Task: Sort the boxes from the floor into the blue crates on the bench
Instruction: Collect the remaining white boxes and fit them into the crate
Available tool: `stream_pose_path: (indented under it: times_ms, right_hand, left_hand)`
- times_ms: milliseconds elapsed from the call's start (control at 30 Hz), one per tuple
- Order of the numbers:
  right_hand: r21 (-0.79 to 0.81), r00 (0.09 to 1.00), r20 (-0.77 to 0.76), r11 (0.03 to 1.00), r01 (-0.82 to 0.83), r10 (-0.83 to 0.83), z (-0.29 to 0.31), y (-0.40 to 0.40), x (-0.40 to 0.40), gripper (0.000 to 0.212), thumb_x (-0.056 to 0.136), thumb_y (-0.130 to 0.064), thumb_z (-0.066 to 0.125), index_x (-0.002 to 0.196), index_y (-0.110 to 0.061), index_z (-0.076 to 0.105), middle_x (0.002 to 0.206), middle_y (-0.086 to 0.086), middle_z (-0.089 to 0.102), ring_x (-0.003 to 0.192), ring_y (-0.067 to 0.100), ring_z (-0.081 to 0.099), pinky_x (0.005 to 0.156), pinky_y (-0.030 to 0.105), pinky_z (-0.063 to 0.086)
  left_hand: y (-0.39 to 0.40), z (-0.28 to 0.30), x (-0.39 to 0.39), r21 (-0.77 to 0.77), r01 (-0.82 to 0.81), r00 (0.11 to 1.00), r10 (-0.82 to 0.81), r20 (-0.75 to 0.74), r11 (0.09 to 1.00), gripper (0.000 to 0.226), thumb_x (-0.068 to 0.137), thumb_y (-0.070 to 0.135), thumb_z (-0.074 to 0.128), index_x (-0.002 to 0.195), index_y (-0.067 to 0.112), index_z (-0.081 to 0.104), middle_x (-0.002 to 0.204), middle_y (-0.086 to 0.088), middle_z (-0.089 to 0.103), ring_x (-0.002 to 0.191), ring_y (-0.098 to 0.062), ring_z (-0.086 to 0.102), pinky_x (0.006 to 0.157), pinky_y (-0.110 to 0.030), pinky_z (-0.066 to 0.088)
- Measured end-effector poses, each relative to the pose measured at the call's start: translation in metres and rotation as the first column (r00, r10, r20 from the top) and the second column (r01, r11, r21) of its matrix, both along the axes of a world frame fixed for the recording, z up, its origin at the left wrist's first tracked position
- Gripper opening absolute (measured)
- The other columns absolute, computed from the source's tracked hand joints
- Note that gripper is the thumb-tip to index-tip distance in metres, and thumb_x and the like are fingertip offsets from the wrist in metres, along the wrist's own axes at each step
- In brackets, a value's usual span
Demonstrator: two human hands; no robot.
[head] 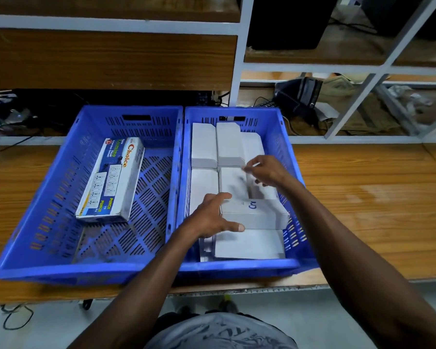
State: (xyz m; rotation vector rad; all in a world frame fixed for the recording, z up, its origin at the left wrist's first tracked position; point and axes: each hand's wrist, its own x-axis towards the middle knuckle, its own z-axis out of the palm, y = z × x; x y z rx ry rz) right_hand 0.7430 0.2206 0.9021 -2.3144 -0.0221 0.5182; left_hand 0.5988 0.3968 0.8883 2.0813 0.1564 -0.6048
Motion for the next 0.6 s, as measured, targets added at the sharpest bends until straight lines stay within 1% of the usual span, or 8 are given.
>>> stream_pose_path:
  times_ms: [33, 100, 167, 233, 333, 467, 533, 600]
  right_hand:
    - [-0.053, 0.994, -0.02, 0.992, -0.111, 0.11, 0.006, -0.008, -0.011, 0.04, 0.09, -0.05, 0.073, 0.117, -0.02, 0.067, 0.113, 0.0, 0.071, 0.095, 0.021, 0.067, 0.073, 0.029, 0.05]
    - [-0.187, 0.945, -0.102, 0.927, -0.324, 0.31, 0.015, -0.024, -0.033, 0.053, 0.086, -0.059, 0.073, 0.126, -0.026, 0.064, 0.118, -0.006, 0.067, 0.108, 0.015, 0.061, 0.088, 0.029, 0.046]
    - [-0.224, 0.897, -0.204, 0.873, -0.434, 0.393, 0.014, -0.039, -0.051, 0.065, 0.076, -0.067, 0.078, 0.129, -0.034, 0.061, 0.125, -0.012, 0.062, 0.116, 0.013, 0.058, 0.097, 0.03, 0.045]
    - [-0.2, 0.882, -0.229, 0.867, -0.456, 0.411, 0.008, -0.049, -0.062, 0.074, 0.067, -0.064, 0.086, 0.13, -0.038, 0.059, 0.134, -0.013, 0.058, 0.123, 0.015, 0.055, 0.105, 0.034, 0.044]
    - [-0.274, 0.89, -0.155, 0.847, -0.456, 0.429, -0.003, -0.054, -0.071, 0.087, 0.06, -0.061, 0.09, 0.136, -0.043, 0.052, 0.144, -0.009, 0.055, 0.132, 0.02, 0.049, 0.113, 0.047, 0.038]
    - [-0.322, 0.907, -0.036, 0.854, -0.408, 0.419, -0.007, -0.053, -0.082, 0.086, 0.056, -0.055, 0.094, 0.132, -0.041, 0.055, 0.14, -0.008, 0.057, 0.132, 0.02, 0.047, 0.11, 0.046, 0.032]
    - [-0.303, 0.912, -0.004, 0.869, -0.392, 0.41, -0.007, -0.057, -0.086, 0.086, 0.052, -0.061, 0.093, 0.128, -0.041, 0.056, 0.134, -0.009, 0.057, 0.129, 0.02, 0.049, 0.109, 0.048, 0.036]
    - [-0.25, 0.92, 0.023, 0.893, -0.374, 0.392, -0.004, -0.063, -0.089, 0.084, 0.049, -0.069, 0.088, 0.122, -0.04, 0.059, 0.125, -0.012, 0.059, 0.12, 0.015, 0.055, 0.105, 0.047, 0.043]
  left_hand:
    - [0.0, -0.002, 0.001, 0.02, 0.012, 1.0, -0.012, 0.0, 1.0, 0.098, 0.074, 0.039, 0.09, 0.154, 0.034, 0.034, 0.159, 0.001, 0.028, 0.135, -0.021, 0.044, 0.106, -0.033, 0.042]
    - [0.0, -0.005, 0.001, 0.048, 0.029, 1.0, -0.029, 0.003, 0.998, 0.096, 0.077, 0.032, 0.089, 0.155, 0.033, 0.033, 0.157, -0.003, 0.03, 0.126, -0.02, 0.048, 0.095, -0.029, 0.044]
    - [0.0, -0.01, 0.002, 0.062, 0.021, 1.0, -0.022, 0.022, 0.998, 0.091, 0.079, 0.026, 0.088, 0.153, 0.03, 0.036, 0.153, -0.006, 0.038, 0.117, -0.017, 0.052, 0.09, -0.03, 0.049]
    - [0.0, -0.015, 0.003, 0.074, -0.001, 0.999, -0.003, 0.052, 0.997, 0.082, 0.08, 0.022, 0.087, 0.149, 0.027, 0.042, 0.146, -0.009, 0.049, 0.116, -0.021, 0.059, 0.091, -0.034, 0.055]
    - [0.0, -0.014, 0.003, 0.053, -0.029, 0.997, 0.026, 0.071, 0.998, 0.073, 0.082, 0.023, 0.085, 0.145, 0.022, 0.048, 0.139, -0.005, 0.057, 0.114, -0.022, 0.062, 0.087, -0.031, 0.054]
    - [-0.002, -0.013, 0.002, 0.0, -0.078, 0.993, 0.078, 0.084, 0.997, 0.062, 0.082, 0.029, 0.084, 0.137, 0.025, 0.056, 0.137, 0.0, 0.058, 0.111, -0.02, 0.063, 0.088, -0.034, 0.056]
    - [-0.002, -0.011, -0.001, -0.033, -0.082, 0.992, 0.085, 0.095, 0.996, 0.059, 0.083, 0.03, 0.084, 0.135, 0.027, 0.058, 0.136, 0.001, 0.059, 0.103, -0.017, 0.065, 0.084, -0.033, 0.056]
    - [-0.002, -0.006, -0.004, -0.077, -0.09, 0.985, 0.101, 0.143, 0.993, 0.054, 0.085, 0.031, 0.081, 0.135, 0.03, 0.058, 0.133, 0.004, 0.059, 0.094, -0.012, 0.064, 0.08, -0.031, 0.055]
